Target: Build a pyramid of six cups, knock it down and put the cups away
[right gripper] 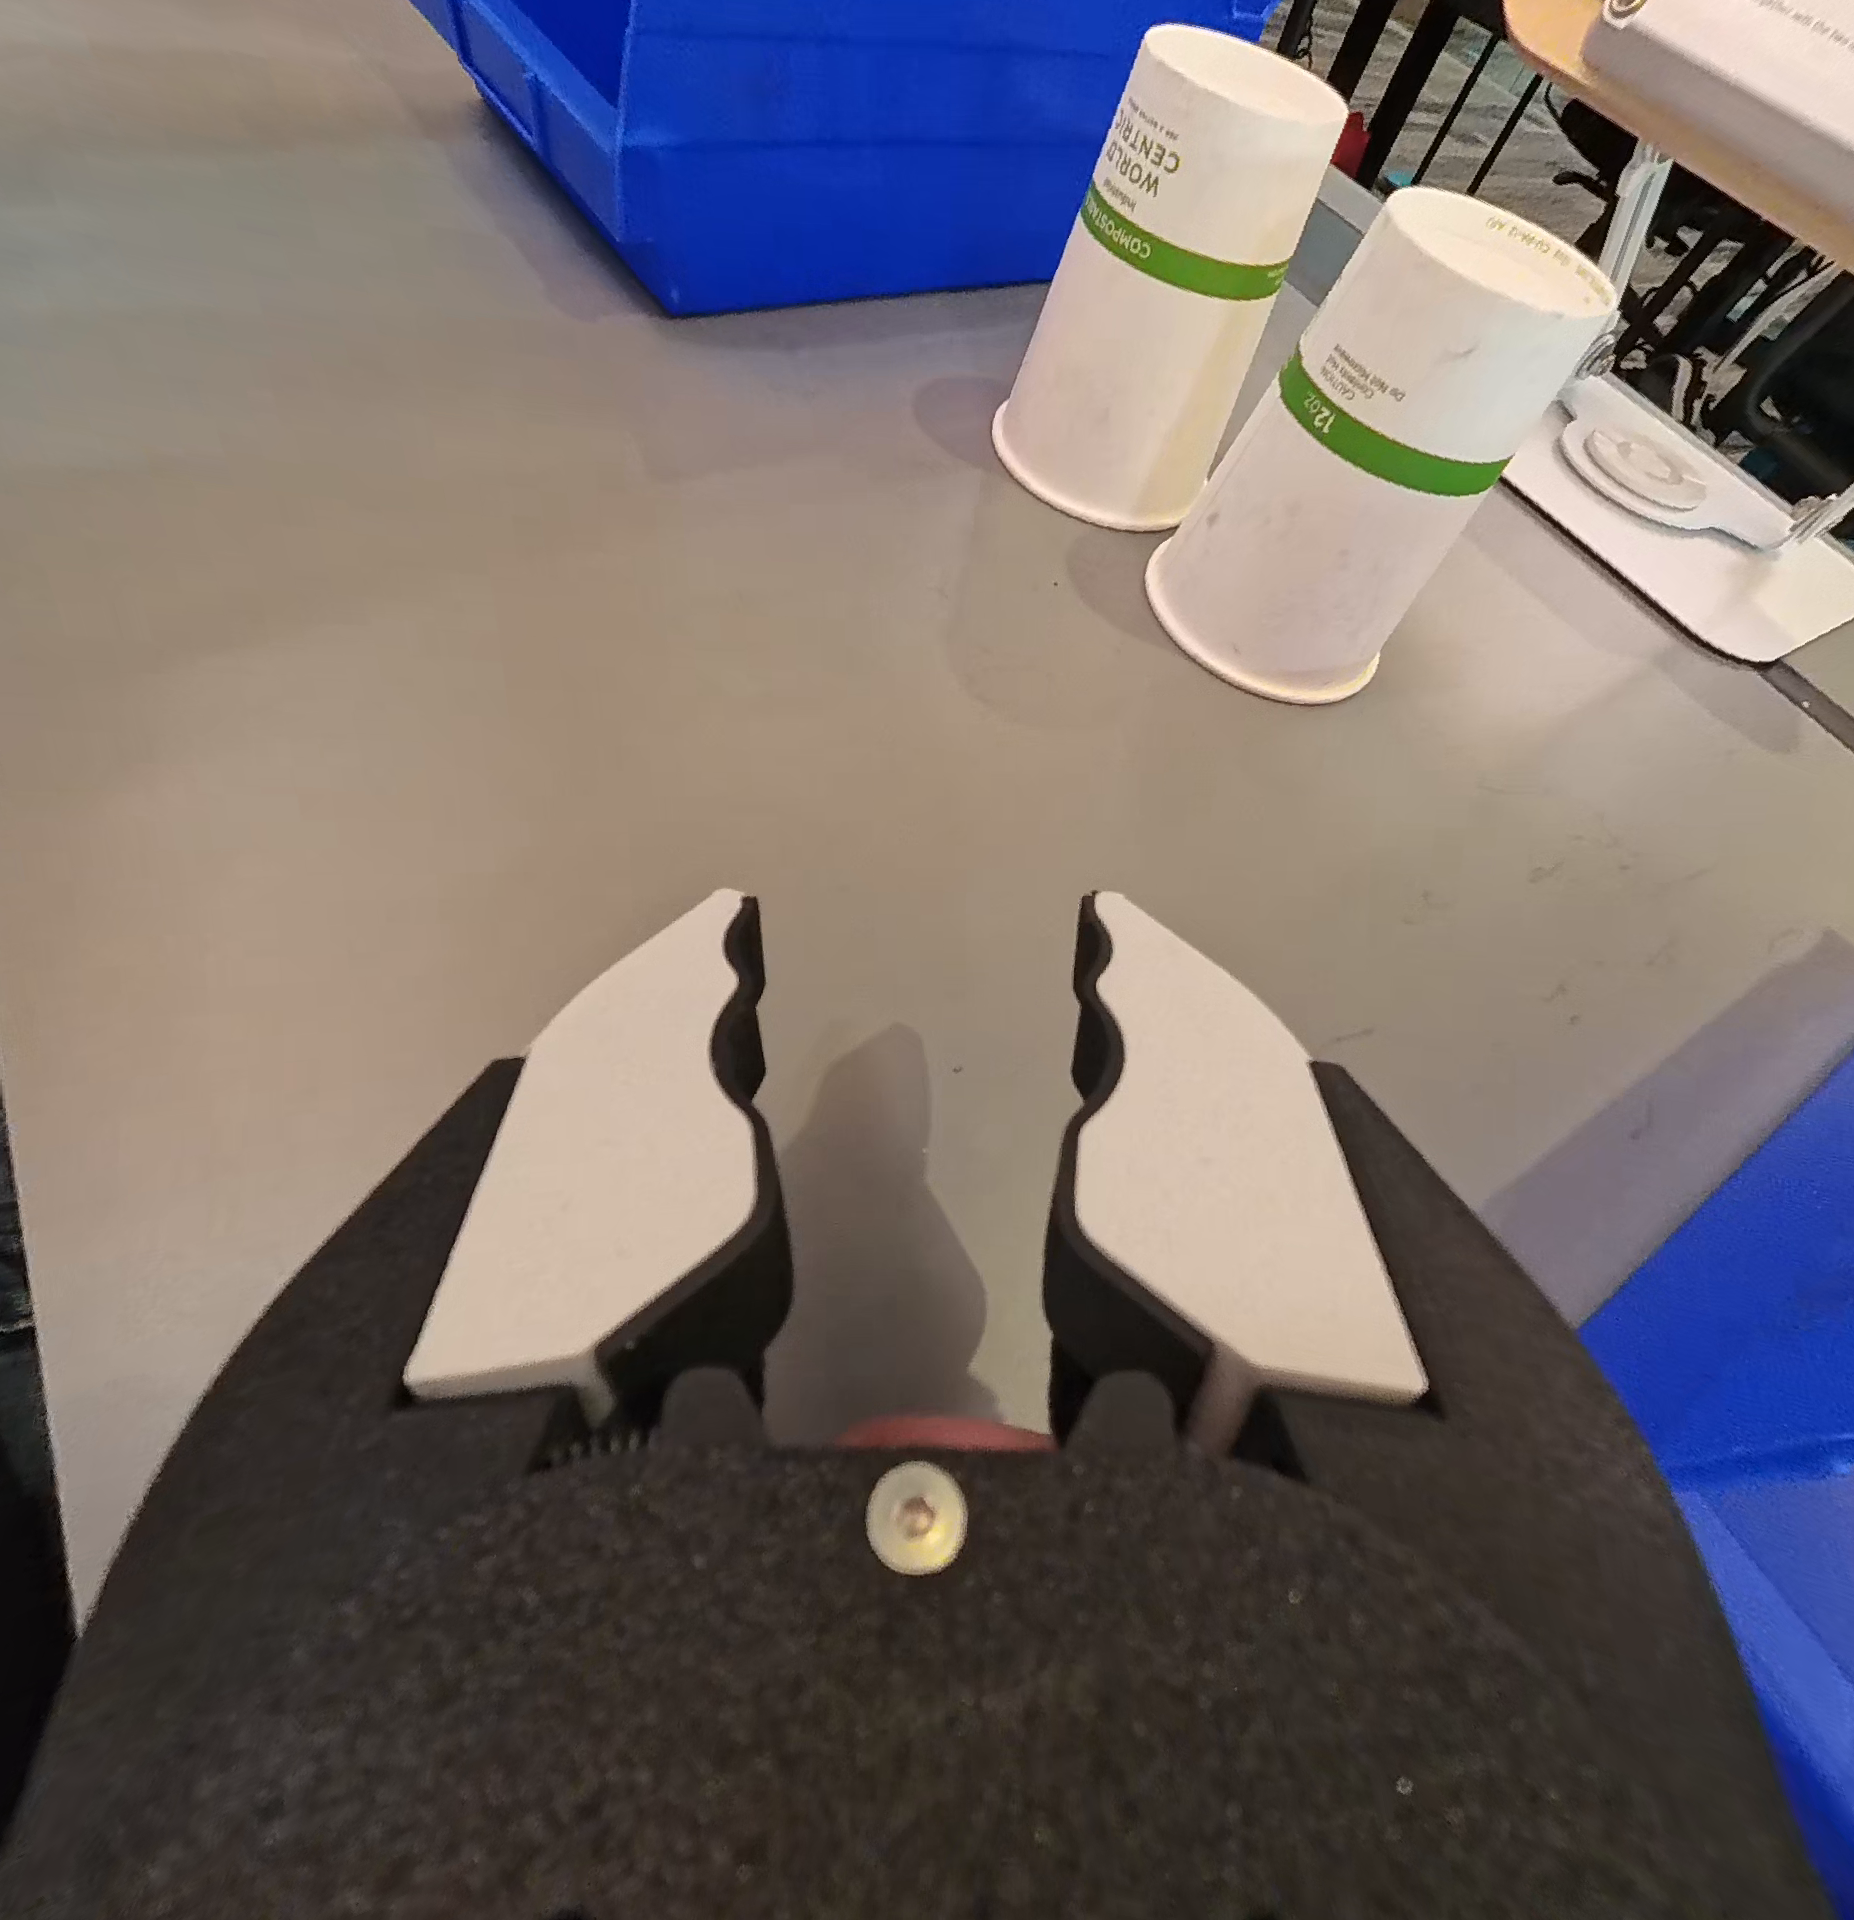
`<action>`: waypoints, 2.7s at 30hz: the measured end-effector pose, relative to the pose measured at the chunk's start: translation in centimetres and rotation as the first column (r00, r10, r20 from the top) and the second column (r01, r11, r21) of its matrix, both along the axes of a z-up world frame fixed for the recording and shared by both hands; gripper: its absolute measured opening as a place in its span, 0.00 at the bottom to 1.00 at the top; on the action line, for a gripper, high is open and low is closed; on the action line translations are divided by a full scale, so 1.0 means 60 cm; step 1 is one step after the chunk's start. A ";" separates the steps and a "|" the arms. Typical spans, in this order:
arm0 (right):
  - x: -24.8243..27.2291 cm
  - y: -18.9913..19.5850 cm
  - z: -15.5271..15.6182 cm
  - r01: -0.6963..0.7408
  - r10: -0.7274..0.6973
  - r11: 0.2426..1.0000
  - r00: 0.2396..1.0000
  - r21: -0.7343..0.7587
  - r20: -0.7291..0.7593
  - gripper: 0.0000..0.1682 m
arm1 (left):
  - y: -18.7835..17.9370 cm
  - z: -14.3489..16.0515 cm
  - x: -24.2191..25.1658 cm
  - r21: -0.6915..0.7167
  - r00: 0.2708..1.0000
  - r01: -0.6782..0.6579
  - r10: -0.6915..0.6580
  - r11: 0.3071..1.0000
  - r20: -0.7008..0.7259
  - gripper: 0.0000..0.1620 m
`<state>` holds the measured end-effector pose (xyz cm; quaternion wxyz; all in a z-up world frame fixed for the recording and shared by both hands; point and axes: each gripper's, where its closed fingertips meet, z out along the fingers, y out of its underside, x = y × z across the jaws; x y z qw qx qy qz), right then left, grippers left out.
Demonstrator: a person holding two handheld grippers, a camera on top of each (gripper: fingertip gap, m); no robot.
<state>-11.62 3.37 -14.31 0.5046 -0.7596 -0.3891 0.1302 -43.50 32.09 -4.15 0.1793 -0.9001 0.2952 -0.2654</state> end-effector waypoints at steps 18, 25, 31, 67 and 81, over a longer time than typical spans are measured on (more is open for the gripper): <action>0.001 -0.001 0.004 0.000 0.000 1.000 1.000 0.007 -0.001 0.34 | -0.015 0.005 0.047 0.053 0.999 -0.014 0.016 0.998 -0.029 0.01; 0.004 -0.001 0.003 0.005 -0.006 1.000 1.000 0.019 0.020 0.34 | 0.002 -0.009 0.041 0.336 0.894 0.112 0.052 0.935 -0.445 0.02; 0.002 -0.002 0.003 -0.002 0.002 1.000 1.000 0.019 0.023 0.34 | 0.005 -0.001 0.029 0.414 0.743 0.248 0.103 0.876 -0.662 0.02; -0.009 0.018 0.074 0.001 -0.022 0.998 0.924 -0.057 -0.382 0.39 | -0.301 0.287 0.255 0.611 0.925 0.360 -0.358 0.705 -0.131 0.01; -0.041 0.068 0.269 -0.149 0.046 0.989 0.266 0.006 -0.963 0.61 | -0.393 0.226 0.417 0.554 0.792 0.293 -0.522 0.780 0.316 0.01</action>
